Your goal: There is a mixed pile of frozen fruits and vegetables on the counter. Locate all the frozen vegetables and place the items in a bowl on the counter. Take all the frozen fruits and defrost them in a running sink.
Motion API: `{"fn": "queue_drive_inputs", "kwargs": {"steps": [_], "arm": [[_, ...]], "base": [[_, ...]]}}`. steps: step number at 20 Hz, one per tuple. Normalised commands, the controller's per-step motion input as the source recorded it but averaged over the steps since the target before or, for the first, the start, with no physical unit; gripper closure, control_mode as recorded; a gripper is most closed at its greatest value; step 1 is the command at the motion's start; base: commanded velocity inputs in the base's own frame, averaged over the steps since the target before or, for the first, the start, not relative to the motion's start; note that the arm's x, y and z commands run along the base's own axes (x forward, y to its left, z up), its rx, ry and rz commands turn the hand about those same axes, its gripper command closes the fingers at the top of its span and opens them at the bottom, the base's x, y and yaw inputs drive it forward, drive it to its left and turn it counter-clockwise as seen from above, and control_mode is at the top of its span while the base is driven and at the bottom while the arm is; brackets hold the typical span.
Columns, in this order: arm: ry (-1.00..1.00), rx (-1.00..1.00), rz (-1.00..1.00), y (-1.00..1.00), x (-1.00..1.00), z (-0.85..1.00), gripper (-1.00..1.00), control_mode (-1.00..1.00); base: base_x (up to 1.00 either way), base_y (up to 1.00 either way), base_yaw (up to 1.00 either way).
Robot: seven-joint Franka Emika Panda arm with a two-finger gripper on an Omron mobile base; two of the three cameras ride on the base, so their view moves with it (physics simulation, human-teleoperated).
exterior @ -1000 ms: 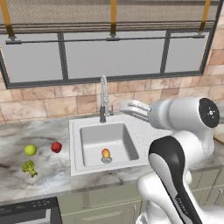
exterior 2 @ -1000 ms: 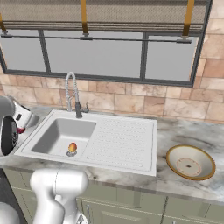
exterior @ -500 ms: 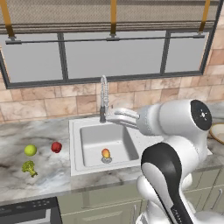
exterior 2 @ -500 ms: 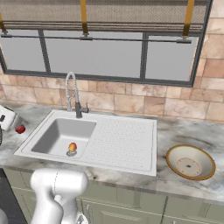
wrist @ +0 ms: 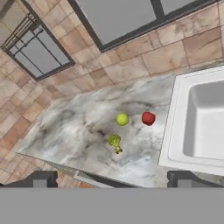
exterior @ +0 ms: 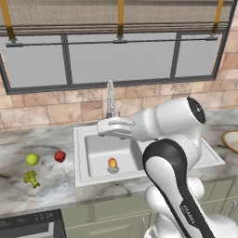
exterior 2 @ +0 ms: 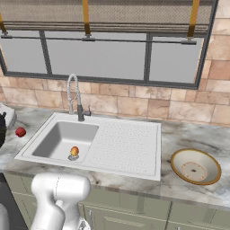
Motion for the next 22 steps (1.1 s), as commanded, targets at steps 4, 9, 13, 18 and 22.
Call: {"fn": "queue_drive_inputs", "kwargs": {"steps": [4,9,13,18,22], "arm": [[0.48,-0.06,0.14,0.37,0.06,0.21,-1.00,-1.00],[0.51,-0.14,0.06,0.29,0.14,0.08,-1.00,-1.00],[0.03,-0.08,0.00,0.27,0.07,-0.01,-1.00,-1.00],[0.00,-0.06,0.00,0.32,0.08,-0.25,-1.00,-1.00],[-0.11,-0.08,0.00,0.29,0.07,-0.58,-1.00,-1.00]], "base": [[0.00,0.00,0.00],[0.00,0.00,0.00],[0.00,0.00,0.00],[0.00,0.00,0.00],[0.00,0.00,0.00]]}}
